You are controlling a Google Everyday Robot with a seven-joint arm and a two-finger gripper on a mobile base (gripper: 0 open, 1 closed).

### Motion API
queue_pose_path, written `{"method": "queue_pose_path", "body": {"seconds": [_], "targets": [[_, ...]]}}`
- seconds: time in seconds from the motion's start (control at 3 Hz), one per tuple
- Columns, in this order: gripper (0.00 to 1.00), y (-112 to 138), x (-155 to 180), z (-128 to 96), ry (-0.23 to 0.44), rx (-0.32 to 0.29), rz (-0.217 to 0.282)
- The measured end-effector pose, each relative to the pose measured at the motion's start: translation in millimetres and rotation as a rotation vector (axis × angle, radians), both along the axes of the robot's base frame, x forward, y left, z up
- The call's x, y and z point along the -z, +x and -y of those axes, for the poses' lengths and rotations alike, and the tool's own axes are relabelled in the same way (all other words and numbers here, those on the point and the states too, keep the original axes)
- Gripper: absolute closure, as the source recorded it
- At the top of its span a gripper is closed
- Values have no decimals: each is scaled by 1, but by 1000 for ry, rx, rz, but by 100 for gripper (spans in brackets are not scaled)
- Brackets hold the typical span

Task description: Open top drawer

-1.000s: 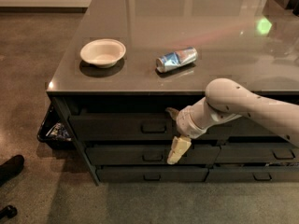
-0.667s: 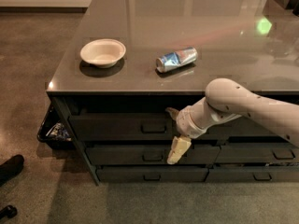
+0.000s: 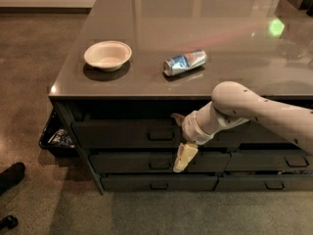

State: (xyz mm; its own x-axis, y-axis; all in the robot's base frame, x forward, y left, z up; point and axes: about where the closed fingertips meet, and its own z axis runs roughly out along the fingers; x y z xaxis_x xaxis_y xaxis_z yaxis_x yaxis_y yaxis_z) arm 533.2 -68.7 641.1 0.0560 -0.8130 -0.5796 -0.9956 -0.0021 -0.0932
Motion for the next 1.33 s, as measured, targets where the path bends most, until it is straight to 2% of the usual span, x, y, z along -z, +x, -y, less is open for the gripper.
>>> {"method": "queue_pose_path", "body": {"seconds": [0.33,0.67,1.0,1.33], "targets": [[0,-9,-2,1,4,-4,-24],[0,-35,-9,4,9,-1,-78],[0,-91,-25,9,30,-6,-174],[0,-91,-25,9,30,-6,-174]]}}
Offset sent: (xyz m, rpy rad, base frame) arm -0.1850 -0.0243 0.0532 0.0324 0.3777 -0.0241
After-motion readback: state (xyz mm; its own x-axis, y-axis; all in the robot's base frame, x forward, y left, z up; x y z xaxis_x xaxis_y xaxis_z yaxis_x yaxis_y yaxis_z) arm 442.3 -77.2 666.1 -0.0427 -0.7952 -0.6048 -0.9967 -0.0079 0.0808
